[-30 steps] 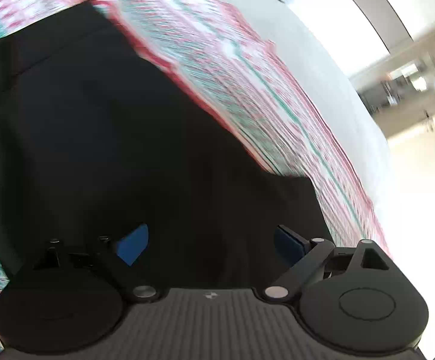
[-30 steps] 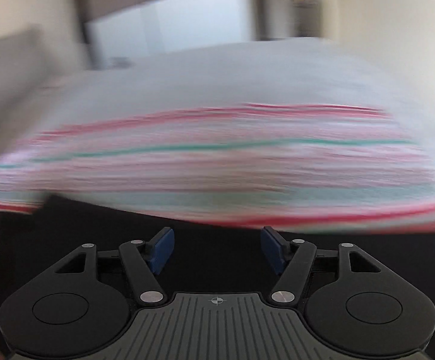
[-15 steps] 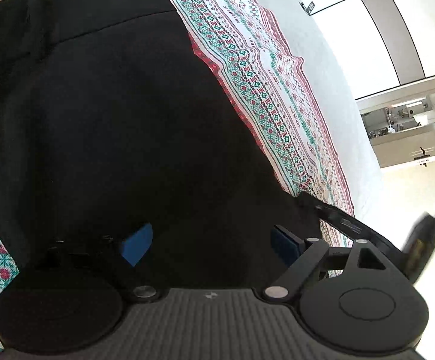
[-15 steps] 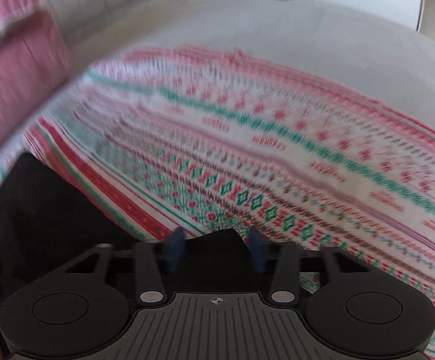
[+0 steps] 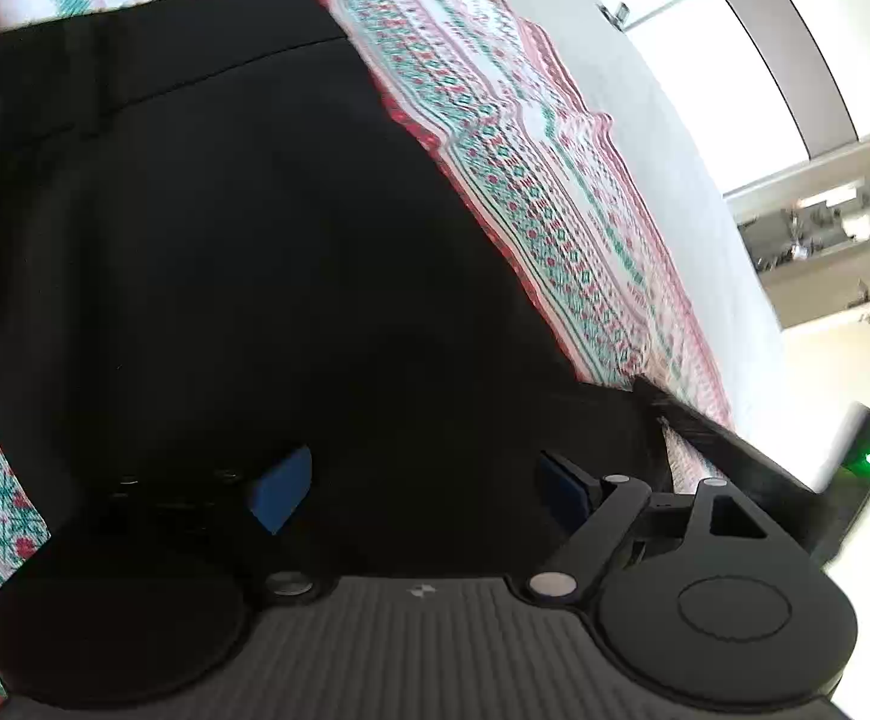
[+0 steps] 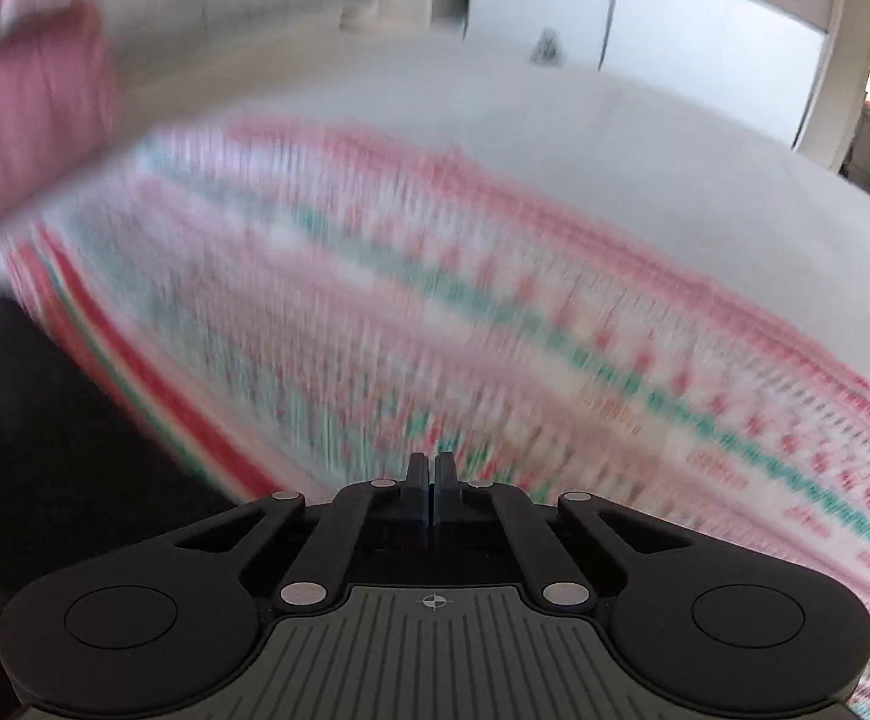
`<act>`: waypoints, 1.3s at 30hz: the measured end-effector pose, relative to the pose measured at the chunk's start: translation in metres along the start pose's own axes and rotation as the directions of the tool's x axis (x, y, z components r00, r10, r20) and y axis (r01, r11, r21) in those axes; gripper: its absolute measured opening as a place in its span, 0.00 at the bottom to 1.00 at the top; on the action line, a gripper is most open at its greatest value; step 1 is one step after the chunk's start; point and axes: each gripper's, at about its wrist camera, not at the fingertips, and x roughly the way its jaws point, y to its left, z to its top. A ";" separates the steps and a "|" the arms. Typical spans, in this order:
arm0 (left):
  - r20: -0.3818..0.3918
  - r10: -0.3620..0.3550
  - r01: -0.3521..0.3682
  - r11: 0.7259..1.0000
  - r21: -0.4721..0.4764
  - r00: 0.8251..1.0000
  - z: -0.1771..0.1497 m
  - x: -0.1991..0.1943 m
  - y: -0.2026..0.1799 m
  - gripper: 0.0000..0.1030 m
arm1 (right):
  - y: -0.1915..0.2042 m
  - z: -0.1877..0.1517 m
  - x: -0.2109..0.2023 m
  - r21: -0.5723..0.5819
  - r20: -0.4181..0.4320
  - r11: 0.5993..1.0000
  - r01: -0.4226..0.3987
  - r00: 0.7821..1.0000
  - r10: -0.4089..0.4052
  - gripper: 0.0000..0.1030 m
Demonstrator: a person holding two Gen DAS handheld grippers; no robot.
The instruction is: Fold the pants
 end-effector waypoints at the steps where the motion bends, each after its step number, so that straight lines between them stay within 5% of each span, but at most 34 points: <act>1: 0.000 0.003 -0.003 1.000 0.012 1.000 -0.001 0.000 -0.001 0.82 | 0.000 -0.005 0.006 0.004 -0.010 0.999 0.031 0.999 -0.031 0.00; 3: 0.001 -0.009 0.009 1.000 -0.008 1.000 0.003 -0.002 0.005 0.82 | -0.017 -0.010 0.001 0.153 0.011 0.988 0.037 0.999 -0.039 0.01; 4: 0.005 -0.017 0.017 0.999 -0.027 1.000 0.005 -0.003 0.009 0.81 | -0.027 -0.013 -0.009 0.220 0.026 0.974 0.052 0.998 -0.059 0.12; 6: 0.014 -0.025 0.025 0.999 -0.041 1.000 0.008 -0.007 0.016 0.80 | -0.042 -0.026 -0.047 0.296 0.094 0.954 0.038 0.993 -0.068 0.15; 10: 0.070 0.001 0.003 0.999 -0.047 0.998 0.010 -0.025 0.025 0.79 | -0.049 -0.087 -0.132 0.309 0.157 0.951 -0.028 0.987 -0.022 0.50; 15: 0.193 0.105 -0.106 0.994 -0.003 0.976 0.010 -0.050 0.030 0.83 | -0.039 -0.165 -0.180 0.295 -0.006 0.955 0.026 1.000 -0.026 0.50; 20: 0.257 0.150 -0.136 0.988 -0.074 0.955 0.014 -0.081 0.062 0.86 | -0.046 -0.221 -0.163 0.293 -0.158 0.948 0.128 0.984 -0.084 0.53; 30: 0.236 0.145 -0.092 0.971 -0.222 0.961 0.023 -0.102 0.119 0.89 | -0.025 -0.207 -0.163 0.134 -0.175 0.982 0.134 0.978 -0.110 0.54; 37: 0.297 0.091 -0.051 0.989 -0.141 0.950 0.035 -0.074 0.109 0.89 | -0.030 -0.214 -0.168 0.155 -0.172 0.981 0.112 0.981 -0.085 0.54; 39: 0.336 0.089 -0.066 0.995 -0.077 0.938 0.036 -0.065 0.100 0.73 | -0.031 -0.215 -0.167 0.159 -0.170 0.981 0.107 0.982 -0.080 0.54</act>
